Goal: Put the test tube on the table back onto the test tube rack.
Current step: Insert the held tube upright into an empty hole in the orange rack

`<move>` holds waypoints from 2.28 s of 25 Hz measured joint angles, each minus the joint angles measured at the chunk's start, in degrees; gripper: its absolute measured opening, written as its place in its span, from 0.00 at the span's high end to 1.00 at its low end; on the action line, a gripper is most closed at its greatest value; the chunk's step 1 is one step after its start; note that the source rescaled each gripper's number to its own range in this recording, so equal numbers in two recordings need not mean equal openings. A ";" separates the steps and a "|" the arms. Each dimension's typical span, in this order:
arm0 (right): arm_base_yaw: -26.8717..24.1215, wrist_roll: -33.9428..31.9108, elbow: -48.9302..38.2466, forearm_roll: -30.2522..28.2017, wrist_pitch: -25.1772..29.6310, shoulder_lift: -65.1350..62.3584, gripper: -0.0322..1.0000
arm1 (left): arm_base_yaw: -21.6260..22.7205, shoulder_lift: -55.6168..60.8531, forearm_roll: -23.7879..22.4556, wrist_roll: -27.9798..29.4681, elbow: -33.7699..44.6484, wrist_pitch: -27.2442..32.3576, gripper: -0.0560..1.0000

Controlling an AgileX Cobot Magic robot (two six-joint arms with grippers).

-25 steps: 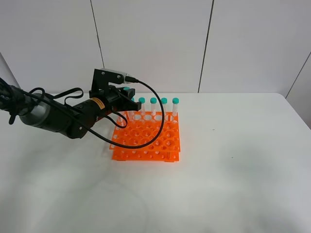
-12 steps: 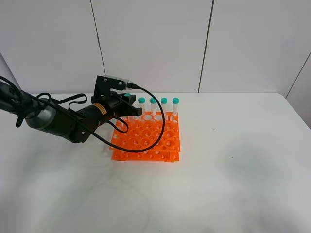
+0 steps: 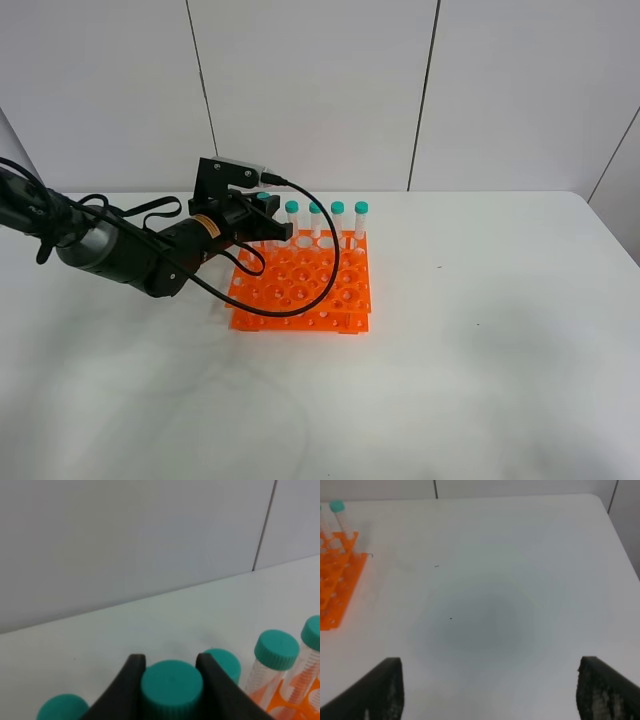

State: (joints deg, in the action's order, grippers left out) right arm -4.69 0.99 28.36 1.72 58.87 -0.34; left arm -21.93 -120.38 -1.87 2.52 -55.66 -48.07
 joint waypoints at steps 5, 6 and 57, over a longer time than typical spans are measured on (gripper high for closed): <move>0.00 0.00 0.00 0.00 0.00 0.00 0.14 | 0.00 0.00 0.05 0.13 2.99 -3.17 0.94; 0.00 0.00 0.00 0.00 0.00 0.00 0.14 | 0.00 0.00 0.05 0.13 3.55 -4.01 0.94; 0.00 0.00 0.00 -0.02 0.00 0.00 0.14 | -0.73 0.01 -2.30 0.19 1.38 6.05 0.94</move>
State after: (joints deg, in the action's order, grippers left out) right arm -4.69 0.99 28.36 1.70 58.87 -0.34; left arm -22.66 -120.38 -4.17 2.71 -54.28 -42.02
